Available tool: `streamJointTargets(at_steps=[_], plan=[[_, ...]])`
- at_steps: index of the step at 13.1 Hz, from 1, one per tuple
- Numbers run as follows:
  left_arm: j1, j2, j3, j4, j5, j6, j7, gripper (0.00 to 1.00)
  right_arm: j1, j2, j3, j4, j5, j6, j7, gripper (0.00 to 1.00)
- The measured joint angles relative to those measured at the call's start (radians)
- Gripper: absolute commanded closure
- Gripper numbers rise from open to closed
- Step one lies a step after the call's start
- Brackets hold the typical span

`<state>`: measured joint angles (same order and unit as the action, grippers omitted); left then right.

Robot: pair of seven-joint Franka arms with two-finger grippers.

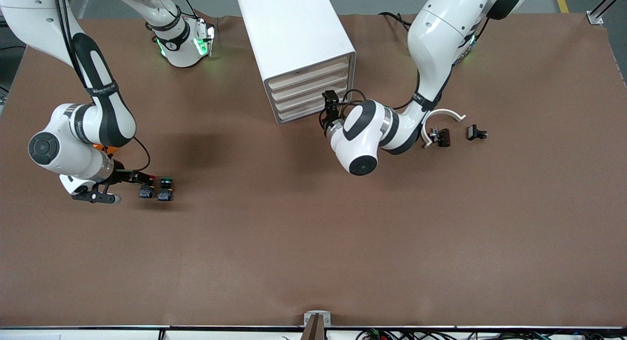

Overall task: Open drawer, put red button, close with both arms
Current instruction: 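Grasp the drawer front with the left gripper while the right gripper grasps the button, then pull the drawer open with the left gripper while the right gripper lifts the button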

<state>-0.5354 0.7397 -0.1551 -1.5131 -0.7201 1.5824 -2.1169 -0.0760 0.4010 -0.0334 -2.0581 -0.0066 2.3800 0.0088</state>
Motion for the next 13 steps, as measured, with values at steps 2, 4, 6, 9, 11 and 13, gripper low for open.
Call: streamJointTargets(at_steps=[2, 4, 6, 9, 11, 13], plan=[[0.008, 0.015, 0.001, 0.000, -0.075, -0.032, 0.000, 0.00, -0.001, 0.029, 0.000, 0.018, 0.000, 0.005, -0.001, 0.00], [0.008, 0.033, 0.001, 0.000, -0.134, -0.050, 0.000, 0.02, -0.004, 0.053, -0.001, 0.028, 0.000, 0.019, -0.001, 0.00], [0.003, 0.047, 0.000, 0.000, -0.169, -0.067, -0.005, 0.20, -0.009, 0.081, -0.001, 0.028, 0.000, 0.045, -0.001, 0.00], [-0.003, 0.070, -0.001, 0.001, -0.194, -0.077, -0.041, 0.29, -0.010, 0.114, -0.001, 0.031, 0.000, 0.084, -0.001, 0.00], [-0.006, 0.084, -0.003, 0.001, -0.199, -0.079, -0.068, 0.34, -0.010, 0.124, -0.001, 0.033, 0.000, 0.090, -0.001, 0.16], [-0.011, 0.092, -0.004, 0.001, -0.209, -0.079, -0.099, 0.34, -0.010, 0.128, -0.001, 0.033, 0.000, 0.090, -0.001, 0.37]])
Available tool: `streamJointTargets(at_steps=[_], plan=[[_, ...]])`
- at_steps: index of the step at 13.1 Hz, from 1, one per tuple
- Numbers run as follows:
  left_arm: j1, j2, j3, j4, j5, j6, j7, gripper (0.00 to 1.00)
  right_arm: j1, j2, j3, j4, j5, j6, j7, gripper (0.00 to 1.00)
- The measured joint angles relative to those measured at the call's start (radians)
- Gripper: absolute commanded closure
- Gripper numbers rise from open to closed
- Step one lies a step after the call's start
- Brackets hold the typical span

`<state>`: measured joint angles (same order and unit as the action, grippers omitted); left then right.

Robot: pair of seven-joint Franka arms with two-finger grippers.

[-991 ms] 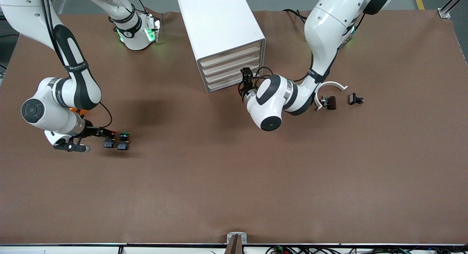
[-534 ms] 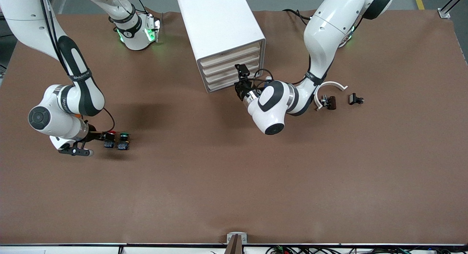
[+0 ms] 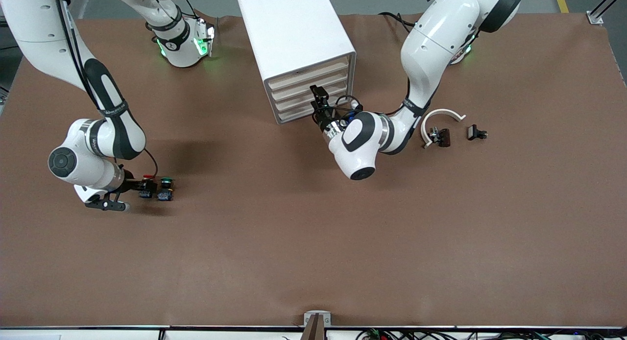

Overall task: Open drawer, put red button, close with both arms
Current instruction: 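Pull the drawer open with the left gripper while the right gripper lifts the button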

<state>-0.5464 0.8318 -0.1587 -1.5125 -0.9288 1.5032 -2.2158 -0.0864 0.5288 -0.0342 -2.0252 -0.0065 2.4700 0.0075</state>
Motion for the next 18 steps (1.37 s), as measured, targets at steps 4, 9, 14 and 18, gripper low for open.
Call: streamJointTargets(at_steps=[4, 9, 14, 18], plan=[[-0.002, 0.005, 0.000, 0.000, -0.015, 0.000, -0.050, 0.64, 0.000, 0.005, 0.002, 0.000, 0.000, 0.000, 0.000, 0.62], [-0.001, 0.005, 0.000, 0.006, -0.026, -0.027, -0.090, 1.00, 0.000, 0.005, 0.003, 0.004, 0.000, -0.005, 0.000, 0.66], [0.000, 0.006, 0.000, 0.010, -0.028, -0.033, -0.110, 1.00, 0.007, -0.056, 0.008, 0.081, 0.000, -0.226, 0.006, 0.66], [0.018, 0.006, 0.005, 0.017, -0.028, -0.033, -0.110, 1.00, 0.066, -0.151, 0.015, 0.173, 0.000, -0.519, 0.134, 0.66]])
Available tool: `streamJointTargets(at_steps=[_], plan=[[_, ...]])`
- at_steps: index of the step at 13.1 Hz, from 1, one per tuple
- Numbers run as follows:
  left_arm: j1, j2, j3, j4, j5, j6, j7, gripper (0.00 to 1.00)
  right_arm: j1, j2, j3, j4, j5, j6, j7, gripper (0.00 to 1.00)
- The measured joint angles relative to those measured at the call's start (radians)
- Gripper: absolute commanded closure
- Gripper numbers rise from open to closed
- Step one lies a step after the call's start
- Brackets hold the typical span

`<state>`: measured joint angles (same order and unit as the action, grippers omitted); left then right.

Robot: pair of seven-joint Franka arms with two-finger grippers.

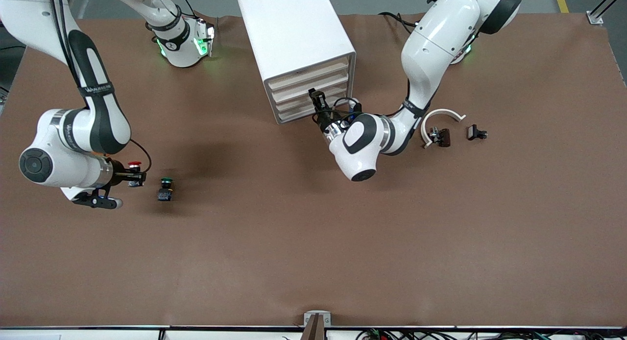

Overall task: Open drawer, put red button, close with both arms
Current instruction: 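Pull the drawer open with the left gripper while the right gripper lifts the button, then carry the red button over the open drawer with the right gripper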

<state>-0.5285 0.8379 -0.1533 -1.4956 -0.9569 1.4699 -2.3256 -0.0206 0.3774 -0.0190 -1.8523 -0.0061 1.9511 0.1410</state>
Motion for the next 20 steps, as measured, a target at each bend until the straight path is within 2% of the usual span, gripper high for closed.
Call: streamJointTargets(at_steps=[2, 5, 9, 13, 14, 15, 16, 20], plan=[[0.021, 0.000, 0.006, 0.010, 0.001, 0.001, 0.000, 1.00, 0.039, -0.020, 0.001, 0.065, 0.000, -0.122, 0.077, 0.66], [0.060, 0.001, 0.013, 0.030, 0.007, 0.003, 0.000, 1.00, 0.114, -0.059, 0.005, 0.105, 0.000, -0.218, 0.229, 0.66], [0.109, 0.003, 0.014, 0.056, 0.008, 0.006, 0.000, 1.00, 0.262, -0.129, 0.012, 0.109, 0.003, -0.303, 0.481, 0.66], [0.149, 0.004, 0.015, 0.079, 0.010, 0.016, 0.003, 0.98, 0.466, -0.152, 0.016, 0.126, 0.038, -0.328, 0.851, 0.68], [0.152, 0.005, 0.015, 0.083, 0.011, 0.019, 0.004, 0.78, 0.514, -0.152, 0.017, 0.134, 0.072, -0.328, 0.951, 0.68], [0.153, 0.005, 0.015, 0.086, 0.011, 0.021, 0.004, 0.42, 0.556, -0.152, 0.017, 0.141, 0.111, -0.327, 1.041, 0.69], [0.154, 0.005, 0.015, 0.092, 0.011, 0.022, 0.004, 0.00, 0.589, -0.152, 0.017, 0.148, 0.150, -0.325, 1.116, 0.69], [0.169, 0.004, 0.014, 0.154, 0.010, 0.019, 0.002, 0.00, 0.643, -0.152, 0.017, 0.166, 0.263, -0.276, 1.340, 0.69]])
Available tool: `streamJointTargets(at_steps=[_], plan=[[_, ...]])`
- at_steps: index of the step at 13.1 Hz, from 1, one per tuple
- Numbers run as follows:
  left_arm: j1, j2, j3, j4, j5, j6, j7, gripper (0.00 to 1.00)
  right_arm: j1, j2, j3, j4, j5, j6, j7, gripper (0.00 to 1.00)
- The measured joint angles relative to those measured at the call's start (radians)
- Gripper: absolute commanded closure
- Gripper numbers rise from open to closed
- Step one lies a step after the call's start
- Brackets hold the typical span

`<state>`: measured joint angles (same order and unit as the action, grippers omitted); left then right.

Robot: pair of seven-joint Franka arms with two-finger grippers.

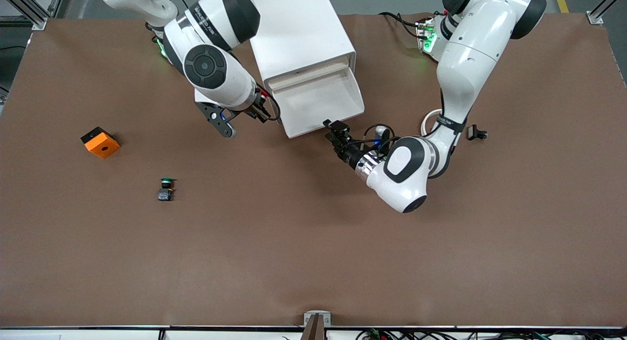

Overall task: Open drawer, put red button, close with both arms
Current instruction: 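Carry the red button over the open drawer with the right gripper, then lower the button into the drawer and open the right gripper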

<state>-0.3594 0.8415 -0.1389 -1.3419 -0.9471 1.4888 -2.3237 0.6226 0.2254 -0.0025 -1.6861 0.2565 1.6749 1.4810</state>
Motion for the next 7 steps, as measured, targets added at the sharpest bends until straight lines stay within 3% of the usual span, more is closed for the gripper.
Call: streamJointTargets(at_steps=[7], plan=[[0.073, -0.027, -0.001, 0.138, 0.064, -0.004, 0.003, 0.00, 0.131, 0.065, 0.000, 0.029, 0.013, 0.104, 0.326, 0.70]])
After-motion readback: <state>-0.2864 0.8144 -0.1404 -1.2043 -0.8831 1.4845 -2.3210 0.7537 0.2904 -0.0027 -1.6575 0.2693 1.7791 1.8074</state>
